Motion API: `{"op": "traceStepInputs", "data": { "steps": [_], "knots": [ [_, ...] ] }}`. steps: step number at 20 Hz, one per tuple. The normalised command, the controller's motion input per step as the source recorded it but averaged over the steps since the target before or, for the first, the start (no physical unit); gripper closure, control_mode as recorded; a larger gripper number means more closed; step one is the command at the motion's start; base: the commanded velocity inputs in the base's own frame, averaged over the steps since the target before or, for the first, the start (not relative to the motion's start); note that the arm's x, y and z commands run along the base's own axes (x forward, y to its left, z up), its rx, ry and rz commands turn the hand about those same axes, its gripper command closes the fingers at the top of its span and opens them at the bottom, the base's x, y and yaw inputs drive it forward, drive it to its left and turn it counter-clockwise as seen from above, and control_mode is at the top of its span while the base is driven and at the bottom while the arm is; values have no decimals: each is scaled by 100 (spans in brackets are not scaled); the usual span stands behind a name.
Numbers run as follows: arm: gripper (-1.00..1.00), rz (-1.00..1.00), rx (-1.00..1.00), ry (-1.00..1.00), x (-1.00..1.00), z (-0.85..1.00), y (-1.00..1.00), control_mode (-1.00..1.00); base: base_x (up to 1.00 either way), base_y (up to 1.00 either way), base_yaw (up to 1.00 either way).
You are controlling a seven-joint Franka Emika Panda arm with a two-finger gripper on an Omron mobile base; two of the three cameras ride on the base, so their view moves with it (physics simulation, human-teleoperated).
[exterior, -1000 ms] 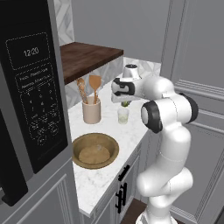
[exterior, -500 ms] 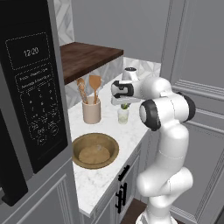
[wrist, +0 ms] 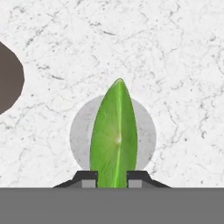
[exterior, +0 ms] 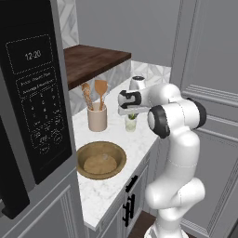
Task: Grab a lemon wedge from the fridge and one ice cube from the ice bowl, and put them in the glass of lemonade.
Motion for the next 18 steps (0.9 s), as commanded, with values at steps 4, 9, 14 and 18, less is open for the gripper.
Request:
{"op": "traceStepInputs", "data": {
  "steps": [4, 9, 14, 18],
  "knots": [
    [100, 0, 0, 0, 0, 0, 0, -100, 0, 0, 0],
    [-100, 0, 0, 0, 0, 0, 0, -100, 0, 0, 0],
    [-100, 0, 0, 0, 0, 0, 0, -100, 0, 0, 0],
    [-100, 0, 0, 0, 0, 0, 0, -100, 0, 0, 0]
  ]
}}
